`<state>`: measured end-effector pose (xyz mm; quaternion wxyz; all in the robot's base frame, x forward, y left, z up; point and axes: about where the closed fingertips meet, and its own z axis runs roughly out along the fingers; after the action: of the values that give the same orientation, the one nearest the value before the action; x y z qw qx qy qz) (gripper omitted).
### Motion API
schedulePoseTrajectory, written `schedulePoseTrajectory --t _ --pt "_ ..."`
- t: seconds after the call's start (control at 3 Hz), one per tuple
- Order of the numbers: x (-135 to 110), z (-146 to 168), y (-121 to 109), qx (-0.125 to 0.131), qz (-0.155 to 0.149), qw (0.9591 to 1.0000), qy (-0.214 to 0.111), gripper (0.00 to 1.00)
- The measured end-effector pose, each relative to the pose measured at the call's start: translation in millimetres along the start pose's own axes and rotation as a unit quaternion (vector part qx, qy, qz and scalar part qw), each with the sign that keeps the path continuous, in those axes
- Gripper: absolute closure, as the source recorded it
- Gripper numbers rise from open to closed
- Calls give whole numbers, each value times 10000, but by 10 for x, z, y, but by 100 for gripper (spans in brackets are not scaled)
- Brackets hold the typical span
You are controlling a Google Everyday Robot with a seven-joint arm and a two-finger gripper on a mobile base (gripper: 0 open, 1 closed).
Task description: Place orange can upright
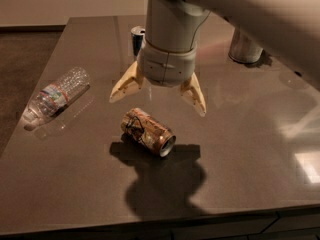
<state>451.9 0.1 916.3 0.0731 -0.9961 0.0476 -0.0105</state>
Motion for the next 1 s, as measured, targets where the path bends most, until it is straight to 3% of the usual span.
schedulePoseTrajectory --t 0.33,0.67,1.0 --pt "-102 81 -149 -123 -873 9961 -33 0" --pt "-158 186 -194 -218 -1629 9863 -98 0" --pt "-197 281 -188 -183 -2313 9725 -214 0"
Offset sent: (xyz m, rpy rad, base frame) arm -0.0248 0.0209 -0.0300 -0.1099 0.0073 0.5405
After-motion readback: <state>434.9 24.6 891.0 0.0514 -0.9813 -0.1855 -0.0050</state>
